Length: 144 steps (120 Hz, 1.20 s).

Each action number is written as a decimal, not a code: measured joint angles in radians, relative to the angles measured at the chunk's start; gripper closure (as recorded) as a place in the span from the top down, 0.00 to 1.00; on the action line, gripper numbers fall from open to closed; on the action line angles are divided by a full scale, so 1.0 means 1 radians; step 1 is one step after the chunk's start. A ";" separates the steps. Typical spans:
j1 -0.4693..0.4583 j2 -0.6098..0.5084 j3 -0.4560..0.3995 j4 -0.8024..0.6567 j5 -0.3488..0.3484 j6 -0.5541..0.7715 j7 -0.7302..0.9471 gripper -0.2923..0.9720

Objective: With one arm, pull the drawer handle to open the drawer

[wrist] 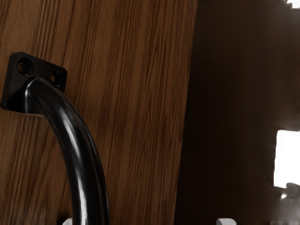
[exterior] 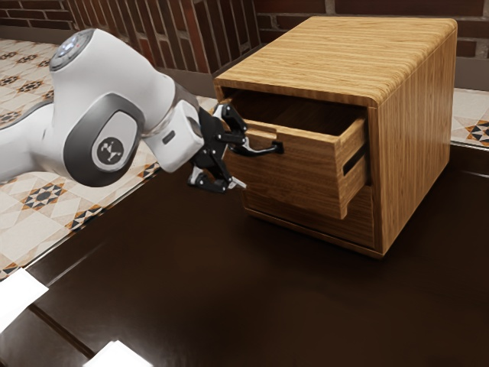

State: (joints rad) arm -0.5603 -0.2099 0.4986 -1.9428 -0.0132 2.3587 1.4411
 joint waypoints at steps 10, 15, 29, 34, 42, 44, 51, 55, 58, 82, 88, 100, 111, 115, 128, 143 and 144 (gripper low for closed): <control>0.001 -0.024 -0.002 -0.022 0.008 0.002 -0.003 0.47; 0.014 -0.042 -0.018 -0.038 0.013 0.003 -0.005 0.45; 0.080 -0.095 -0.080 -0.081 0.030 0.003 -0.012 0.45; 0.109 -0.109 -0.108 -0.095 0.033 0.003 -0.015 0.45; 0.137 -0.121 -0.138 -0.112 0.035 0.004 -0.019 0.48; 0.140 -0.124 -0.141 -0.116 0.036 0.004 -0.020 0.48; 0.145 -0.131 -0.147 -0.125 0.037 0.005 -0.023 0.50; 0.146 -0.135 -0.149 -0.128 0.038 0.005 -0.025 0.50; 0.147 -0.138 -0.149 -0.130 0.039 0.005 -0.026 0.50; 0.145 -0.172 -0.153 -0.162 0.041 0.005 -0.036 0.51; 0.147 -0.185 -0.160 -0.174 0.041 0.006 -0.038 0.51; 0.148 -0.209 -0.165 -0.197 0.043 0.005 -0.041 0.51; 0.154 -0.237 -0.169 -0.221 0.045 0.005 -0.044 0.50; 0.161 -0.246 -0.175 -0.230 0.046 0.005 -0.045 0.50; 0.182 -0.291 -0.193 -0.265 0.046 0.003 -0.048 0.51; 0.205 -0.339 -0.214 -0.304 0.049 -0.001 -0.051 0.48; 0.205 -0.341 -0.214 -0.306 0.050 -0.001 -0.051 0.49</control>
State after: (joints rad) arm -0.3551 -0.5511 0.2844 -2.2493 0.0368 2.3578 1.3898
